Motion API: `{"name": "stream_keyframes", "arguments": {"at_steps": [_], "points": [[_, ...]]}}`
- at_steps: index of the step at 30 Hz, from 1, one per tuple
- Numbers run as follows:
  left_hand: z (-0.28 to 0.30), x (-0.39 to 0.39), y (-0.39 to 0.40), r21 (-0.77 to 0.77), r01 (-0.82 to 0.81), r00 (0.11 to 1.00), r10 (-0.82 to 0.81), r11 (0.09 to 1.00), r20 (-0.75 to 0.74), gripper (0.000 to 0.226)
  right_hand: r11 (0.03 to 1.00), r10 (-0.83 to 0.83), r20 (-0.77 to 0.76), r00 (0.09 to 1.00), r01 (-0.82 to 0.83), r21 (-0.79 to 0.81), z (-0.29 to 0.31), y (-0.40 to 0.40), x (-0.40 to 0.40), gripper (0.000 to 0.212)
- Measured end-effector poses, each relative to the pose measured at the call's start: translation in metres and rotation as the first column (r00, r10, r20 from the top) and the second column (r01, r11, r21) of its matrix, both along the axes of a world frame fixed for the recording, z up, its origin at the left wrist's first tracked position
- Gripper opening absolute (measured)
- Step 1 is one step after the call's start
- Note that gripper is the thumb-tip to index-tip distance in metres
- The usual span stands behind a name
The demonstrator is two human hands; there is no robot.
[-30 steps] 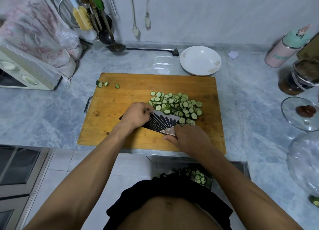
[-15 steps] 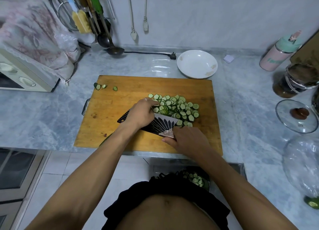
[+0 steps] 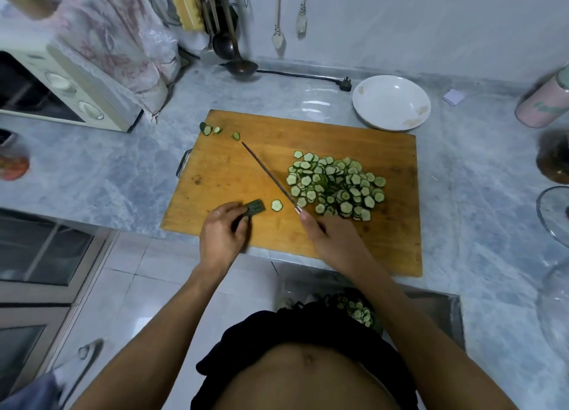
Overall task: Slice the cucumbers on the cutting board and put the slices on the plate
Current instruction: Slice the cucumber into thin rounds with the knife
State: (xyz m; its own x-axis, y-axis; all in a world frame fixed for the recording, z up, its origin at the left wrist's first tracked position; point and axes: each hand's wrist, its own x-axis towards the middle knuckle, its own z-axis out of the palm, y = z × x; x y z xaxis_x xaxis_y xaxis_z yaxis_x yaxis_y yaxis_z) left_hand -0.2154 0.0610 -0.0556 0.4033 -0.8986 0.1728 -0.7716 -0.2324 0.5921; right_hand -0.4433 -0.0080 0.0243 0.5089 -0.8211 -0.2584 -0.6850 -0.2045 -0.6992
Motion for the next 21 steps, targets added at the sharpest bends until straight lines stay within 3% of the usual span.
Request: {"name": "stream_keyframes", "arguments": {"at_steps": [6, 14, 21], "points": [[-0.010, 0.001, -0.002, -0.016, 0.001, 0.998, 0.000, 1.000, 0.067, 0.027, 0.993, 0.016, -0.024, 1.000, -0.013, 0.116, -0.001, 0.014, 0.024, 0.062], [-0.025, 0.006, -0.008, -0.005, 0.147, 0.955, -0.141, 0.989, 0.262, 0.028, 0.994, 0.004, -0.036, 0.999, 0.000, 0.107, 0.002, 0.034, 0.039, 0.060], [-0.032, 0.005, -0.011, 0.017, 0.115, 0.956, -0.115, 0.993, 0.271, 0.032, 0.989, -0.033, -0.039, 0.999, 0.039, 0.142, 0.006, 0.042, 0.041, 0.061]]}}
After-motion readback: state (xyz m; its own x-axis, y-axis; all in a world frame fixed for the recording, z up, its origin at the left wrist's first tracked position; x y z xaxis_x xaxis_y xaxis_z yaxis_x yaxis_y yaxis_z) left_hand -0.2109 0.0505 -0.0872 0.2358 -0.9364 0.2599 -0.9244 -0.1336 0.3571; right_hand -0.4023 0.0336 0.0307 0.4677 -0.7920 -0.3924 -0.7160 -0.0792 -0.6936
